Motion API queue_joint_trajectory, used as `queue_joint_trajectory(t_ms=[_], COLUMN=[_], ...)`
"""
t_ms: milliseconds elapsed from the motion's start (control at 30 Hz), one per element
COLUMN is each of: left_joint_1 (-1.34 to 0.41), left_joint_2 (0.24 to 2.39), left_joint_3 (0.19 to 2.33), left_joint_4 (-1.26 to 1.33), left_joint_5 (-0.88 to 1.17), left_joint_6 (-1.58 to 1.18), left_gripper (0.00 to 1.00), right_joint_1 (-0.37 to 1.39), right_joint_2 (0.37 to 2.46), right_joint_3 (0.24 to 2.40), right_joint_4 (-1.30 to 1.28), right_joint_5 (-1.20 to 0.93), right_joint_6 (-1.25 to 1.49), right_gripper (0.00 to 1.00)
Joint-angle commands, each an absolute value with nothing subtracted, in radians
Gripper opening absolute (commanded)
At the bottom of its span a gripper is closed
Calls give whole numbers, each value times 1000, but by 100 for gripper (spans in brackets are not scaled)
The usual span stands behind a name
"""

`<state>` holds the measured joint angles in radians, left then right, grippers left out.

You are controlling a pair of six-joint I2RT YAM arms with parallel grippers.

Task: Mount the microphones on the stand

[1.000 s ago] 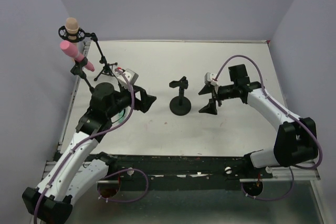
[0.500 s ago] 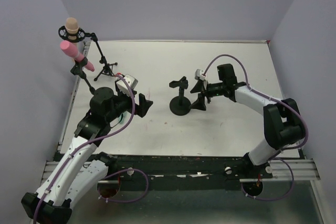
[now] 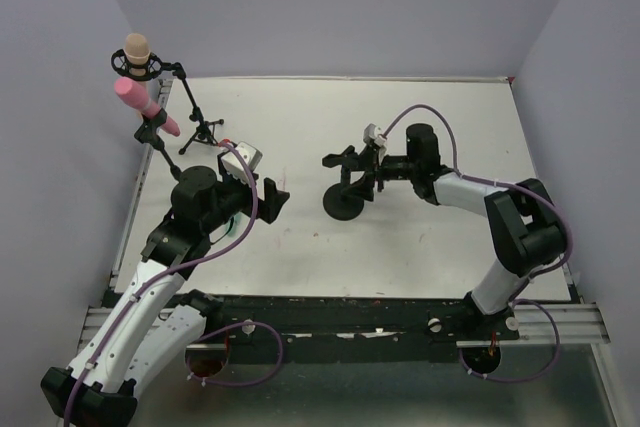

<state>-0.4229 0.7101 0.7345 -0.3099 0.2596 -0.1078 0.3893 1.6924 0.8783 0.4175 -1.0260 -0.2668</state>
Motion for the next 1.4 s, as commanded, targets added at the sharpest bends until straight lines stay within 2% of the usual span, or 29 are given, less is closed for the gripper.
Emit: queue_joint_trajectory(t_ms=[0,167,267,400,500,633,967,1167,1267,1367], left_joint_1=[-422,-422,-422,-422,-422,-422,-422,-422,-422,-422], left_joint_2=[704,706,707,706,701,699,696,701,706,718], left_joint_3=[727,726,726,727,726,724,723,718,718,719], left_joint_4=[-318,-314,-316,-316,-318,-316,-307,-299,-298,-298], left_joint_5=[241,241,244,244,242,248,267,272,268,262], left_joint_6=[-97,-98,-100,-100,-100,-100,-109,-115,-123,-130], left_gripper=[96,96,96,96,96,96,96,96,97,97], right_joint_1=[400,408,410,408,403,376,314,255,221,199], right_joint_2=[1733,1732,1724,1698,1652,1566,1427,1376,1358,1329], right_joint_3=[861,847,822,799,804,802,721,670,670,680], right_joint_4=[592,646,695,667,554,393,196,161,129,55], right_joint_5=[-1035,-1049,-1031,-1028,-1016,-963,-893,-945,-965,-983], right_joint_6=[-172,-147,-120,-159,-259,-362,-457,-448,-451,-497], right_gripper=[73,54,37,22,17,16,20,29,47,74])
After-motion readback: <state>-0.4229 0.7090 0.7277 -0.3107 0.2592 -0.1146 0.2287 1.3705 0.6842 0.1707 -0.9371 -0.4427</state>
